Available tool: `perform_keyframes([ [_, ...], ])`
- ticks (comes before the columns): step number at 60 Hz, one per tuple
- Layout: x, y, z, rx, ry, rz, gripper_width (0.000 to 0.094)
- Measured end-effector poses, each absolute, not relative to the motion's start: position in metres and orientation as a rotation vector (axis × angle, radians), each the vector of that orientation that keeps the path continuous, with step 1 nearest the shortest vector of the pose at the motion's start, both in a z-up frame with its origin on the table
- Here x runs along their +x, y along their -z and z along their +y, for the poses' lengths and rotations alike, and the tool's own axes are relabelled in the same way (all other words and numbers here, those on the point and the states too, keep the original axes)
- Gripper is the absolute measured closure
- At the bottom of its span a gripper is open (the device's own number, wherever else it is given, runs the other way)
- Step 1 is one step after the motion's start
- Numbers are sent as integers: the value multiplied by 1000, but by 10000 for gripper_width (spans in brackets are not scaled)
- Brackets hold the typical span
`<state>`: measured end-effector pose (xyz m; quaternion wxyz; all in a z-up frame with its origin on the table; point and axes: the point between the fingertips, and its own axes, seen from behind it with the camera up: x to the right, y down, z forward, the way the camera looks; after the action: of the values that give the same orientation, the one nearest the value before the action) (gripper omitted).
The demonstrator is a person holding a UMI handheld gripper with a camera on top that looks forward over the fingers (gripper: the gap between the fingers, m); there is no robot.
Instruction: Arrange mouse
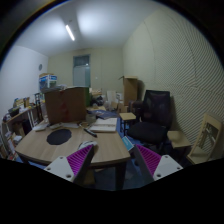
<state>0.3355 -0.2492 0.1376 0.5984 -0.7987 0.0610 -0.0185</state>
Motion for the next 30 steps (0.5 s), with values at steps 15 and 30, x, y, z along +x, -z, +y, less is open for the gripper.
perform_keyframes([
  [15,295,-116,-222,-1900,36,23,97],
  [30,221,-54,-163,-1968,-220,23,99],
])
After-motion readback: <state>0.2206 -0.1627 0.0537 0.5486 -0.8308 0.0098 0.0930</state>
